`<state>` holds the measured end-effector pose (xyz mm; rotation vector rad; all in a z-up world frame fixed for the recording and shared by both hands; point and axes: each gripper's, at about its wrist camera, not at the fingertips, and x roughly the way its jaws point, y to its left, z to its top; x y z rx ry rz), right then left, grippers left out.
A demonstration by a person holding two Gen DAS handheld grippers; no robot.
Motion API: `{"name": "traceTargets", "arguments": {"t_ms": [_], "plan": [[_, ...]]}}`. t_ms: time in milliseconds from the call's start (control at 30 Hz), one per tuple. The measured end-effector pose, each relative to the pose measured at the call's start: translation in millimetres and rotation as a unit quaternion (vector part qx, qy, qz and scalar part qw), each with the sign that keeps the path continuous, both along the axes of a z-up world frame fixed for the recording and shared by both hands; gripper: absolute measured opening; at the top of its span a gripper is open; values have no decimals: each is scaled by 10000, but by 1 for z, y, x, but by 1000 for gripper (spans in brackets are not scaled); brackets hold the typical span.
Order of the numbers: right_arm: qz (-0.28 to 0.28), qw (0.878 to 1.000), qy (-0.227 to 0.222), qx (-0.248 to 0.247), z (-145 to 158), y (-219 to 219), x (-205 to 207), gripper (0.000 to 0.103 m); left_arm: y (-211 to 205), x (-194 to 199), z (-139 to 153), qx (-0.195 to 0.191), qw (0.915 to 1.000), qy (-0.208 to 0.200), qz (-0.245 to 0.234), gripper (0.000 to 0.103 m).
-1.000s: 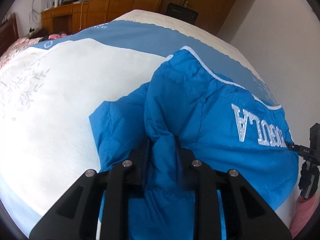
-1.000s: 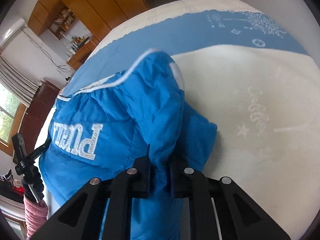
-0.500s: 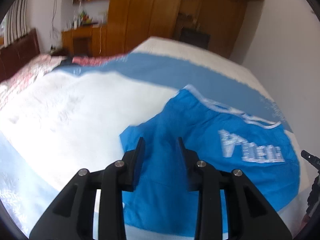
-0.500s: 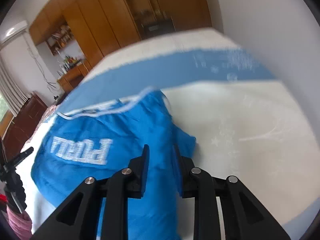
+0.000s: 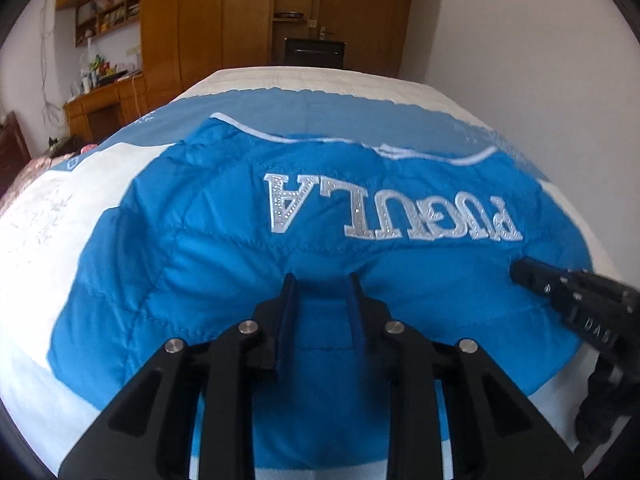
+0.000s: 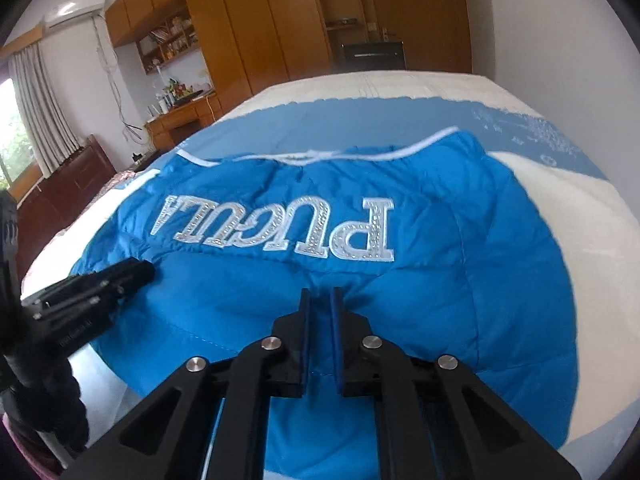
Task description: Fold large clothes
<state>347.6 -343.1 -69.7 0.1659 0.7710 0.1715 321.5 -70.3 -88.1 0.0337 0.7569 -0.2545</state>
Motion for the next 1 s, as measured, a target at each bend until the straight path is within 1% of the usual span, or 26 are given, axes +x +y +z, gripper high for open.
{"name": "traceTargets", "arguments": {"t_ms": [100,200,300,333,400,433,467,533,600,667,733,933,1000], "plan": [[7,10000,84,-29,-15,2,1,5,4,4,-16,-129,9996,224,-74,25],[6,9994,12,-345,-25,10,-2,5,5,6,-25,-161,9992,336,-112,24],[38,9999,86,-115,-29,3,0,4,7,8,-29,-237,9988,405,-110,24],[43,9999,81,-145,-29,3,0,4,8,8,-28,-235,9988,409,-99,24],[54,9996,4,-274,-24,5,-4,4,9,6,-23,-289,9987,429,4,23],[83,9998,-22,-188,-18,5,-9,4,10,3,-19,-323,9985,437,41,21],[162,9998,-70,3,-12,2,-14,4,11,-2,-13,-412,9982,427,23,22],[221,9995,-209,57,0,1,-19,4,7,-14,-3,-531,9982,274,-58,22],[313,9993,-218,31,2,6,-24,4,-1,-21,-2,-458,9986,217,-179,22],[341,9994,-110,-6,-6,11,-23,4,-10,-23,-8,-252,9991,218,-246,23],[352,9990,-103,-240,-14,18,-22,4,-14,-22,-18,-106,9994,206,-266,23],[371,9992,126,-118,-28,15,-10,2,-6,-14,-30,-290,9980,462,-321,23],[358,9992,131,-147,-29,15,-9,2,-7,-15,-31,-211,9984,434,-303,24]]}}
